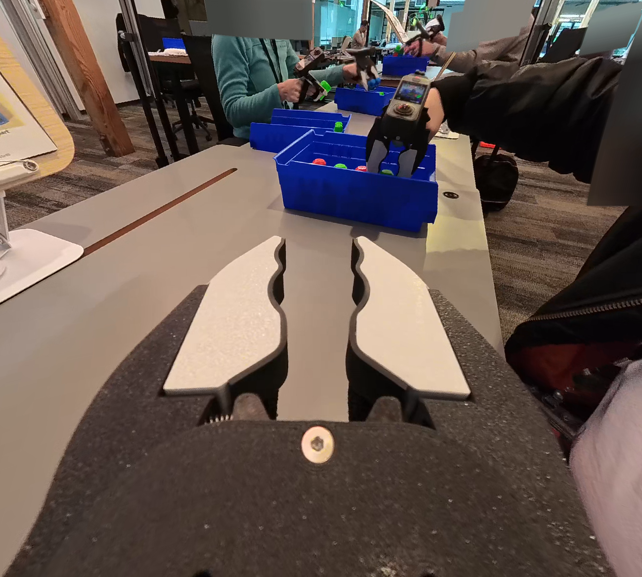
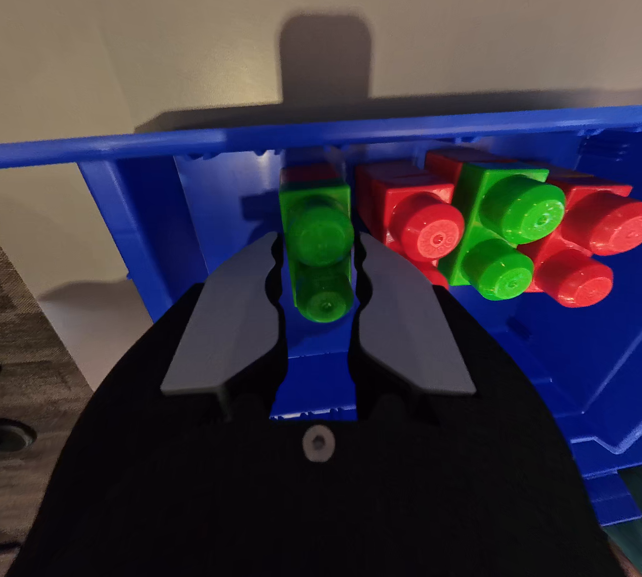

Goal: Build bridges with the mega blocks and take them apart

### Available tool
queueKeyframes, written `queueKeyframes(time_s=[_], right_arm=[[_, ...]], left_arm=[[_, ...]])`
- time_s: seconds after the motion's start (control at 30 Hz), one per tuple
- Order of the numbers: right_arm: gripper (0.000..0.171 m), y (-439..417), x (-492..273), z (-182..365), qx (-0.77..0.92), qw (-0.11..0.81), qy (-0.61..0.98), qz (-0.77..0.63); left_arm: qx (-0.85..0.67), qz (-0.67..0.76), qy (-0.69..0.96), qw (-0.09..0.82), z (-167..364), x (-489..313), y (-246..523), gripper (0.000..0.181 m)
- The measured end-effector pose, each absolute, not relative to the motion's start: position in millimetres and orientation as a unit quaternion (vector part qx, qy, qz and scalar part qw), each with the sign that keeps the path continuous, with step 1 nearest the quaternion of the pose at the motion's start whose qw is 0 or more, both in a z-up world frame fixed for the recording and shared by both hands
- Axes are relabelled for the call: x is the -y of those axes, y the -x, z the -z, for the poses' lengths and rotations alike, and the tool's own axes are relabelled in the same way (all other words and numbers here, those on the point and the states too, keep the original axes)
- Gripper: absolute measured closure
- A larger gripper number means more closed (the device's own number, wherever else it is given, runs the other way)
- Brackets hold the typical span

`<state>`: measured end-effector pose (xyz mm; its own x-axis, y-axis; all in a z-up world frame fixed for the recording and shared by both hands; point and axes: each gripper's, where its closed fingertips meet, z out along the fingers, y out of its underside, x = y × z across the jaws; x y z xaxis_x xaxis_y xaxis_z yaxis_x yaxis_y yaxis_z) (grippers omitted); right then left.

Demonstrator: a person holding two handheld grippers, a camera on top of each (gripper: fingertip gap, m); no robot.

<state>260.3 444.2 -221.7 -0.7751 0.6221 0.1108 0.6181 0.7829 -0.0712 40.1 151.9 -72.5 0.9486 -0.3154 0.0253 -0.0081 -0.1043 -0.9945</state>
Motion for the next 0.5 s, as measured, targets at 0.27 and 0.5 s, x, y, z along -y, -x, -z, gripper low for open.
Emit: queueKeyframes(time_s=[0.27, 0.5], right_arm=[[0.130, -269, -441, 192, 0.925, 0.106, 0.362, -0.045], [0.129, -263, -415, 79, 0.832, 0.270, 0.425, -0.232]], left_arm=[[-0.110, 0.116, 0.729, 0.666, 66, -138, -38, 0.145], [-0.063, 0.079, 0.714, 0.693, 52, -100, 2, 0.142]])
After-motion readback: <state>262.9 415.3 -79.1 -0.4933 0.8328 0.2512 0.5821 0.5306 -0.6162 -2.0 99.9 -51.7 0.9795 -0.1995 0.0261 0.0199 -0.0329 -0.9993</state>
